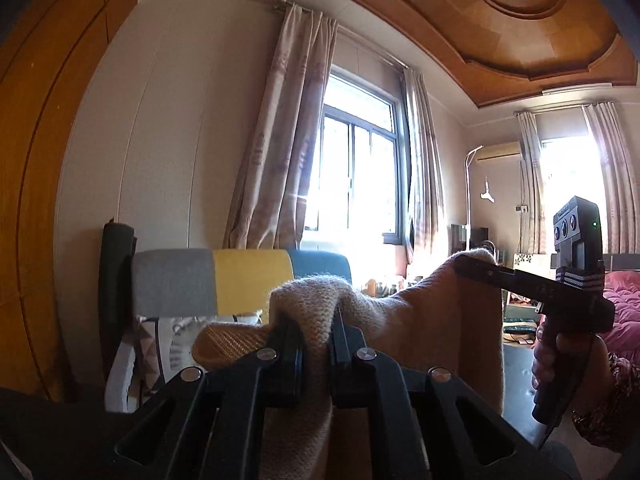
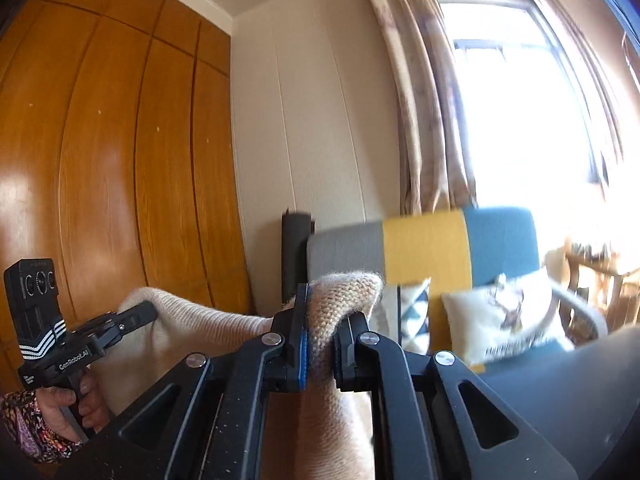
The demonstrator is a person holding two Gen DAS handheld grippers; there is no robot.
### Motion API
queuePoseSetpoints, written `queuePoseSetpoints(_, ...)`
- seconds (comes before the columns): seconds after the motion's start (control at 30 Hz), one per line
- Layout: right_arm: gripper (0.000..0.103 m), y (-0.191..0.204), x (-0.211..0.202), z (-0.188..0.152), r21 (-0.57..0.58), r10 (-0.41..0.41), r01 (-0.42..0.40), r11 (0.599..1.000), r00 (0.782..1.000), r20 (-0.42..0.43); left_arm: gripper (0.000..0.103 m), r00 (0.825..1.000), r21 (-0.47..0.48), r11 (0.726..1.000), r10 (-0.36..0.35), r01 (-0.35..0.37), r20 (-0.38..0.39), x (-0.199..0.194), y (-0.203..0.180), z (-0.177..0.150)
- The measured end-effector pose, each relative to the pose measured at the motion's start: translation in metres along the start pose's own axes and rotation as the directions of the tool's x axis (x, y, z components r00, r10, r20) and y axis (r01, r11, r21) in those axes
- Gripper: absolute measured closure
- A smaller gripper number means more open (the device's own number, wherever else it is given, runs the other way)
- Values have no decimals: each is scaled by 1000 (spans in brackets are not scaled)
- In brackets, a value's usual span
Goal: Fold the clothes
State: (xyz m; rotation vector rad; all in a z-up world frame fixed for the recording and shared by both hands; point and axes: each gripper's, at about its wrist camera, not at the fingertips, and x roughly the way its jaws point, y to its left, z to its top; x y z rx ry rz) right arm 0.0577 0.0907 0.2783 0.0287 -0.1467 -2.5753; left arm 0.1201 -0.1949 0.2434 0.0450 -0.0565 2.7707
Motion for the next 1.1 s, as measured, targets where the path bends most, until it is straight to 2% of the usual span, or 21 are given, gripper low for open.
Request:
queuePoseSetpoints(0.23, 94, 18, -6, 68, -71, 10, 2, 997, 985, 174, 95, 989, 3, 1000, 0, -1, 151, -21, -6, 50)
queuePoseSetpoints(0.43, 94, 31, -22, 111, -101, 48, -20, 995, 959, 278, 95, 966, 9, 1000, -9, 7, 258, -39, -13, 86)
queuePoseSetpoints(0.6, 94, 49, -44, 128, -134, 93, -50, 990, 936, 341, 95, 940, 14, 1000, -23, 19, 340, -55, -20, 114)
queuePoseSetpoints(0.77, 94, 68, -69, 139, -170, 169, -111, 979, 911, 377, 95, 926, 13, 996, -88, 90, 367, -74, -35, 127)
queuePoseSetpoints(0.9, 94, 79, -89, 143, -185, 218, -153, 971, 883, 416, 95, 911, 14, 989, -140, 146, 388, -89, -46, 138)
queuePoseSetpoints(1.0, 94, 84, -103, 146, -199, 242, -169, 965, 863, 444, 95, 897, 15, 982, -178, 188, 404, -101, -54, 146)
queuePoseSetpoints(1.1, 94, 85, -112, 142, -208, 231, -148, 967, 854, 466, 95, 886, 19, 978, -199, 210, 420, -111, -62, 152)
